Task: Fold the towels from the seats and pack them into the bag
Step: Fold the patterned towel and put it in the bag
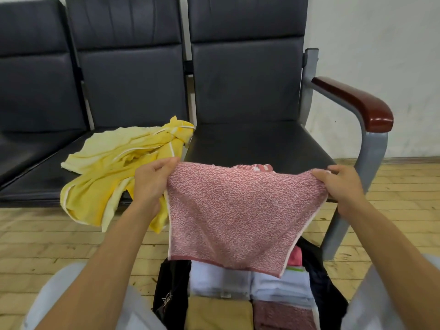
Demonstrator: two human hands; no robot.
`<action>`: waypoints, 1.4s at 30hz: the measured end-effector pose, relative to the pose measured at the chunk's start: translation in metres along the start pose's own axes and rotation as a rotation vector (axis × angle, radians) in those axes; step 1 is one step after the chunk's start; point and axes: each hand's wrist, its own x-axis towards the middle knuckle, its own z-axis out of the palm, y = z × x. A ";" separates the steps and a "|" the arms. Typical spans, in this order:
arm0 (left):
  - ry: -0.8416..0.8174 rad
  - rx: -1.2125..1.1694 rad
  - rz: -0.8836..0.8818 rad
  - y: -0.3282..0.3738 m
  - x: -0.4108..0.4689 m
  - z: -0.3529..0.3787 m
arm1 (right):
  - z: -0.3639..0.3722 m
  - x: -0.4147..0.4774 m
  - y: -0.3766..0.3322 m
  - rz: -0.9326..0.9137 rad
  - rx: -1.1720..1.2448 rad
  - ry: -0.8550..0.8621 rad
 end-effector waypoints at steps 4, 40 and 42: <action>-0.041 0.100 0.026 -0.007 0.001 0.000 | -0.003 0.000 -0.004 -0.033 0.080 -0.044; -0.199 0.382 0.086 -0.004 -0.014 0.018 | 0.024 -0.022 0.000 -0.135 -0.412 -0.545; -0.368 0.163 -0.023 0.001 -0.019 0.020 | 0.022 -0.026 -0.004 -0.047 -0.333 -0.671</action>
